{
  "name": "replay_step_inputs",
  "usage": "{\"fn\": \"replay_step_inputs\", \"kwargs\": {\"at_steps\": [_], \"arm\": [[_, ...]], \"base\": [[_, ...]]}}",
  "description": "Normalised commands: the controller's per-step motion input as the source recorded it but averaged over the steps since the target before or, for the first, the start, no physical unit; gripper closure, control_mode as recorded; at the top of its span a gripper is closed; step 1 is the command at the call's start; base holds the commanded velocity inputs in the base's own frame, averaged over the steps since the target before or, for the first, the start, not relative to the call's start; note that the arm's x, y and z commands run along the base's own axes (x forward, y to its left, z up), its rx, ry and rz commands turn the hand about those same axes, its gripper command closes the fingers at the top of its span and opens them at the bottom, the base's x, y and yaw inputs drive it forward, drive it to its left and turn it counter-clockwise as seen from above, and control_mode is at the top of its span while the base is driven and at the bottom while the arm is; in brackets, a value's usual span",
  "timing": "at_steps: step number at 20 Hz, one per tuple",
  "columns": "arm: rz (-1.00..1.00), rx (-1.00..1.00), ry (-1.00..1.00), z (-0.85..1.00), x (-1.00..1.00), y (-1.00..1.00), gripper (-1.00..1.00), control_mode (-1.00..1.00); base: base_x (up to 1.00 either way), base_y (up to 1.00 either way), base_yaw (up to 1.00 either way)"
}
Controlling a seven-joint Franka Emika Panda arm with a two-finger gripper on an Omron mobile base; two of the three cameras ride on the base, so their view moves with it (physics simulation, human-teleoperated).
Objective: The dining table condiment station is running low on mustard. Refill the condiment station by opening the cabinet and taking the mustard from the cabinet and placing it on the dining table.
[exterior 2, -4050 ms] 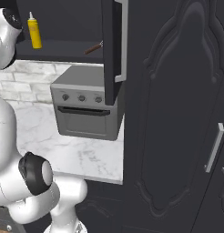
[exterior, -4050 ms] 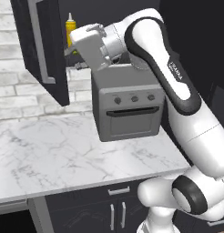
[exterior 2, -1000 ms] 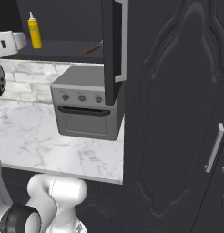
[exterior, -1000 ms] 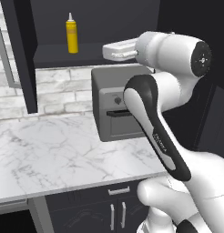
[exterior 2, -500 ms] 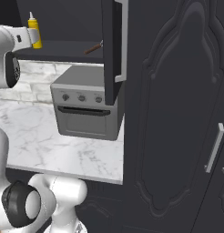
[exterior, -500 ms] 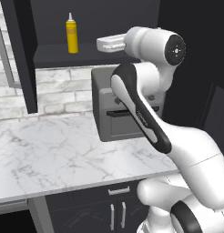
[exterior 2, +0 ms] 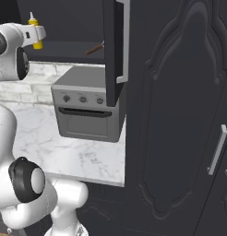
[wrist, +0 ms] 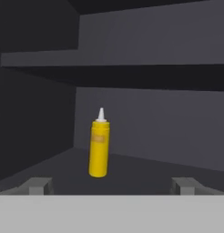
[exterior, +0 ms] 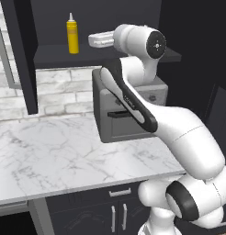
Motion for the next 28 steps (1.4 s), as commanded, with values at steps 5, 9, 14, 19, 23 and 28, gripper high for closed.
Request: {"fn": "replay_step_inputs", "kwargs": {"at_steps": [5,9,14,19,23,28], "arm": [[-0.03,0.0,0.0,0.0,0.78,0.45,-1.0,-1.0],[-0.01,0.0,0.0,0.0,0.63,0.43,-1.0,-1.0],[-0.01,0.0,0.01,0.0,0.56,0.41,-1.0,-1.0],[0.0,0.0,0.03,0.0,0.32,0.13,-1.0,-1.0],[0.0,0.0,0.04,-0.04,0.28,0.15,-1.0,-1.0],[0.0,0.0,0.05,-0.11,0.31,0.16,-1.0,-1.0]], "base": [[0.0,0.0,0.0],[0.0,0.0,0.0],[0.0,0.0,0.0],[0.0,0.0,0.0],[0.0,0.0,0.0],[0.0,0.0,0.0]]}}
